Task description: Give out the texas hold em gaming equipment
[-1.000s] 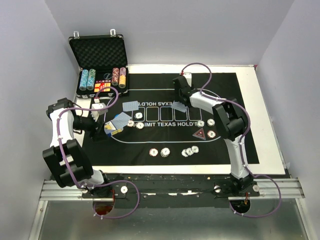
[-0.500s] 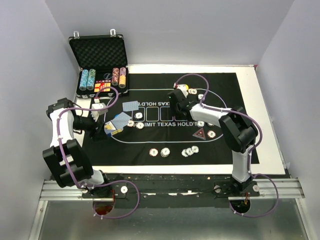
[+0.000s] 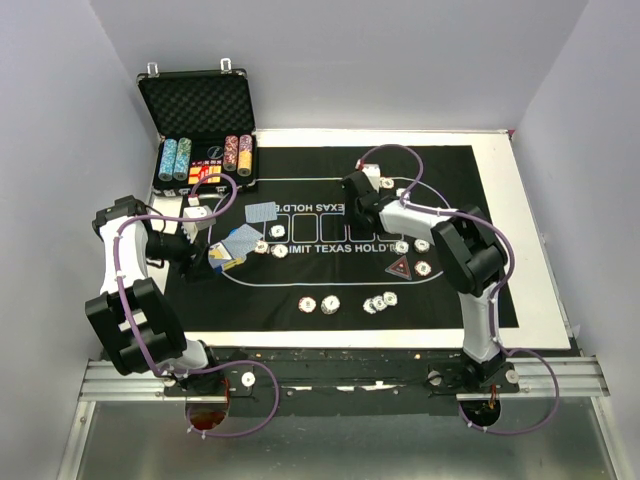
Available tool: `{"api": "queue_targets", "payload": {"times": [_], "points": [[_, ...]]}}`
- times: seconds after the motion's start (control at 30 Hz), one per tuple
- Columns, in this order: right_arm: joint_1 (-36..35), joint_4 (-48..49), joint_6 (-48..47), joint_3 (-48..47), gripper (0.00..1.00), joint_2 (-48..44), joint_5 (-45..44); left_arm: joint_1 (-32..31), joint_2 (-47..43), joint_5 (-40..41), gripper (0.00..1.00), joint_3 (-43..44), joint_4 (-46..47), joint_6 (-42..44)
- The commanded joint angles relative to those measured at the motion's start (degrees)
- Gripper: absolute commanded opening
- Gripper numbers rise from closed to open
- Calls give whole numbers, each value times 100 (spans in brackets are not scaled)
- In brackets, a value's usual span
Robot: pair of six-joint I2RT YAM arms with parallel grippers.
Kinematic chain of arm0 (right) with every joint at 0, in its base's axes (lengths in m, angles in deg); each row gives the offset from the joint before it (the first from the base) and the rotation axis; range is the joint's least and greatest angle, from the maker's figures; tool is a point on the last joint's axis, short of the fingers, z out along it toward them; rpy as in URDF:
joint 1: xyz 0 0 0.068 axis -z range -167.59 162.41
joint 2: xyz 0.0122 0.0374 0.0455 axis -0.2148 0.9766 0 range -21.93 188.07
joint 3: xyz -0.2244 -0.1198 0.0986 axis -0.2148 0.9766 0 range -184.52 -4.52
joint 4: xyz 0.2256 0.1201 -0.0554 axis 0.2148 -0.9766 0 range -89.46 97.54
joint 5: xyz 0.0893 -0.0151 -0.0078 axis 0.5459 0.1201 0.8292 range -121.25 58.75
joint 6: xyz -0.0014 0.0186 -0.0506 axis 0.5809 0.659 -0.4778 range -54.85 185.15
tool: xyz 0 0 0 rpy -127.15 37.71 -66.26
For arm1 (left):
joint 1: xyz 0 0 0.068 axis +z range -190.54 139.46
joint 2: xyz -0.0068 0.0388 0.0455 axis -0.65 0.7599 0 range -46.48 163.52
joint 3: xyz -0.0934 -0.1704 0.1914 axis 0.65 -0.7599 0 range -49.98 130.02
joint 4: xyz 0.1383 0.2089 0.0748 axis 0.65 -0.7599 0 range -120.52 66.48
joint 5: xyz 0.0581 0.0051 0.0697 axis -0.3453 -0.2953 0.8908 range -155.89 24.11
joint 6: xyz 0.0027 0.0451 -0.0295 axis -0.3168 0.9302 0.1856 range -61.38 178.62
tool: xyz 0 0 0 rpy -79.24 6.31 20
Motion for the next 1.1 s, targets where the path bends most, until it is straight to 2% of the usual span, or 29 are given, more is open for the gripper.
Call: {"api": "queue_targets", "payload": {"times": [0.0, 0.17, 0.27, 0.4, 0.57, 0.73, 0.93, 1.07], "points": [[323, -219, -19, -152, 57, 531, -279, 45, -72, -125, 12, 90, -1598, 147], [481, -237, -125, -424, 57, 628, -341, 36, -151, -90, 12, 20, -1597, 191], [481, -264, -134, -425, 56, 340, -70, 1, -195, -72, 13, -24, -1606, 209], [298, -176, -2, -39, 59, -626, 782, -43, -309, -37, 12, -103, -1589, 296], [-55, 35, 357, 471, 72, -1752, 2195, -183, -450, -55, 12, -261, -1606, 480], [-72, 860, 1139, 1103, 77, -2315, 4313, -368, -722, -142, 13, -463, -1598, 718], [-72, 2502, 2316, 1886, 80, -2237, 5809, -614, -1056, -283, 12, -604, -1597, 859], [-186, 3408, 2958, 2203, 81, -2035, 6241, -763, -1170, -424, 12, -665, -1606, 868]]}}
